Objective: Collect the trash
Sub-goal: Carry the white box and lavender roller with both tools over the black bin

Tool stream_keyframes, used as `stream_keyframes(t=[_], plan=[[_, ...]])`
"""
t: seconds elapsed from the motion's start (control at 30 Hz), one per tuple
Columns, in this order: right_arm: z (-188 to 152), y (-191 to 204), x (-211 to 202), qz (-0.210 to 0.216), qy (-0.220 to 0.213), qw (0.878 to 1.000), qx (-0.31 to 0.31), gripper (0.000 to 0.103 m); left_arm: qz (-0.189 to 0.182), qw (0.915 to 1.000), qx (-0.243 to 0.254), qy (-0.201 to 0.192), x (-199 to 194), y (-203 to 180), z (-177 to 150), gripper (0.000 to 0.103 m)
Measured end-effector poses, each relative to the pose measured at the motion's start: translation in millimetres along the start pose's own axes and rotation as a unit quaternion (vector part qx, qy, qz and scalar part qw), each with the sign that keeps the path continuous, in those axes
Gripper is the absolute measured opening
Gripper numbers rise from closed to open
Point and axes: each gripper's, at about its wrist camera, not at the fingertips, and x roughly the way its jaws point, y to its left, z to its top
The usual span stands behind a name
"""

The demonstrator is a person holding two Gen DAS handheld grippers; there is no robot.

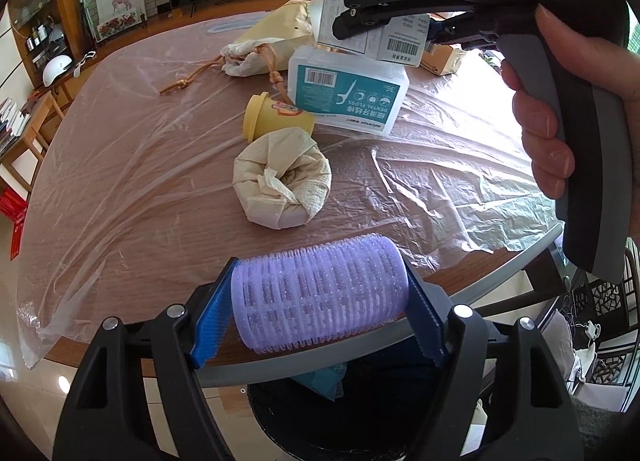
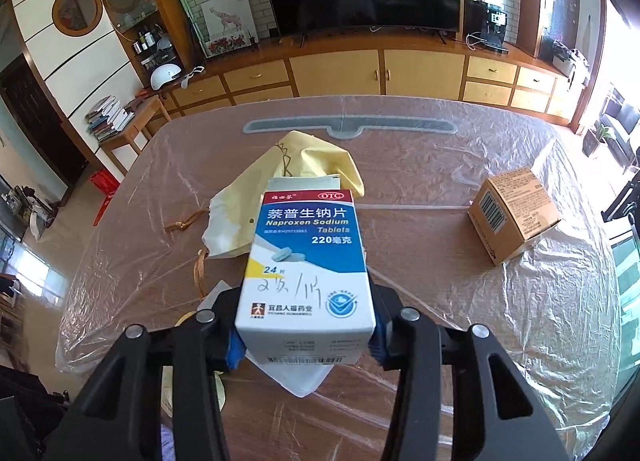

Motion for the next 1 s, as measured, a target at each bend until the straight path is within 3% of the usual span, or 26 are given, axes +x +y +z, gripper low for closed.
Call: stream_keyframes(t=[0.33,0.87,1.0], plan=[[-2,7,-20,-0.012,-0.033,0.999,-0.019,0.045,-0.004,0.9999,-0.001,-0.011,-5,4,3,0.077],[-27,-19,-59,-0.019,-0.045,0.999,0.004,0.045,0.005,0.9992,-0.014,-0.037,-20,24,7,0.077],[-39,-22,-71,-0.039,-0.043,0.998,-0.006,0.045,0.007,0.9989,-0.008,-0.045,-25,26,6,0.077]])
